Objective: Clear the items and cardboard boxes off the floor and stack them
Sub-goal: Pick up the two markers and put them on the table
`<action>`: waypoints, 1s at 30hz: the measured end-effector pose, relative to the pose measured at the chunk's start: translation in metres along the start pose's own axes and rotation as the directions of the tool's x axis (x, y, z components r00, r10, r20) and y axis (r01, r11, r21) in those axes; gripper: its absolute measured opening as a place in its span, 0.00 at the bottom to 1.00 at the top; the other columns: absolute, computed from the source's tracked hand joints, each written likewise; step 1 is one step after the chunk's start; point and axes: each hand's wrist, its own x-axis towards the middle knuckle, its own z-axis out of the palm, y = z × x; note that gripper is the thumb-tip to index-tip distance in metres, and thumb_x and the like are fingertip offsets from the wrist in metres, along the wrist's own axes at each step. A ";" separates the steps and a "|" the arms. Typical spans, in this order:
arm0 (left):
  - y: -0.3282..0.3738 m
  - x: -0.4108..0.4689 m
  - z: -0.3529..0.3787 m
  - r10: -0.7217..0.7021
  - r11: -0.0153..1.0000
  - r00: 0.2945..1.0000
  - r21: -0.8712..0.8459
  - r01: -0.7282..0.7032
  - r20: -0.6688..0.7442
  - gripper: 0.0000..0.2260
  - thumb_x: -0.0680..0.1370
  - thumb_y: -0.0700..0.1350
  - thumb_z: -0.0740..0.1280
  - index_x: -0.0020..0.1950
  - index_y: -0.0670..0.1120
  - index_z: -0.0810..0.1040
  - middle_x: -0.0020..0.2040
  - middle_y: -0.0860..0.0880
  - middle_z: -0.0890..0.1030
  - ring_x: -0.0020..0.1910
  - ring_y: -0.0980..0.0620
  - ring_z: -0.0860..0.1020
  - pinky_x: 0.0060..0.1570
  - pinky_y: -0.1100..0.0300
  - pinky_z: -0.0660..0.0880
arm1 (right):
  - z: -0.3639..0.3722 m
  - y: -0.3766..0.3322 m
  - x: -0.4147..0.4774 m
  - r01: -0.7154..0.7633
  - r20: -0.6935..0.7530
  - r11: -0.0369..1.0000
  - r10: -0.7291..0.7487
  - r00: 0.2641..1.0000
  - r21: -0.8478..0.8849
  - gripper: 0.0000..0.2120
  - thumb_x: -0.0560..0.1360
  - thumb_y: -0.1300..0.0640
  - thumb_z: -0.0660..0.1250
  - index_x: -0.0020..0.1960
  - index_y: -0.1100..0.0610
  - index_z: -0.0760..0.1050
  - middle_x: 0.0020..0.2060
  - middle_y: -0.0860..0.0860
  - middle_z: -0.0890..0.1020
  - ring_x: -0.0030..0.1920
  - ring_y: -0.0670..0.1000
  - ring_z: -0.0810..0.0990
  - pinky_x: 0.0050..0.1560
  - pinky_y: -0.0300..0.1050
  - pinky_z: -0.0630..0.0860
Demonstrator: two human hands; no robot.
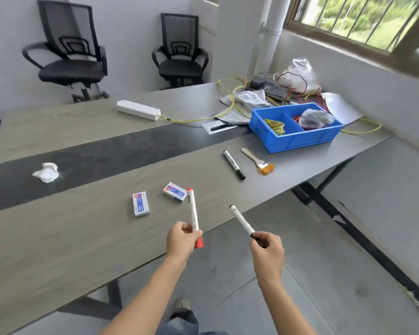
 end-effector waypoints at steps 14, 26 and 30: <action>0.061 0.111 0.073 -0.061 0.836 0.998 0.546 0.049 0.003 0.09 0.74 0.42 0.68 0.39 0.46 0.68 0.53 0.43 0.80 0.54 0.44 0.77 0.44 0.59 0.70 | 0.088 -0.021 0.135 0.053 0.146 0.957 -0.011 0.989 -0.284 0.07 0.73 0.67 0.62 0.45 0.57 0.72 0.41 0.46 0.69 0.38 0.42 0.72 0.44 0.39 0.67; 0.096 0.156 0.134 -0.079 0.791 0.990 0.598 0.132 -0.114 0.09 0.75 0.41 0.64 0.37 0.47 0.66 0.52 0.43 0.81 0.52 0.44 0.78 0.40 0.59 0.69 | 0.114 -0.036 0.230 0.530 0.550 0.484 -0.114 0.827 -0.697 0.10 0.78 0.59 0.54 0.56 0.59 0.70 0.54 0.53 0.75 0.54 0.55 0.73 0.40 0.44 0.64; 0.092 0.157 0.146 -0.040 0.822 0.989 0.559 0.114 -0.144 0.04 0.75 0.42 0.64 0.41 0.47 0.70 0.49 0.44 0.82 0.51 0.44 0.79 0.43 0.58 0.71 | 0.109 -0.035 0.246 0.618 0.631 0.489 -0.162 0.758 -0.616 0.10 0.77 0.59 0.56 0.53 0.62 0.72 0.52 0.56 0.76 0.54 0.58 0.73 0.40 0.44 0.62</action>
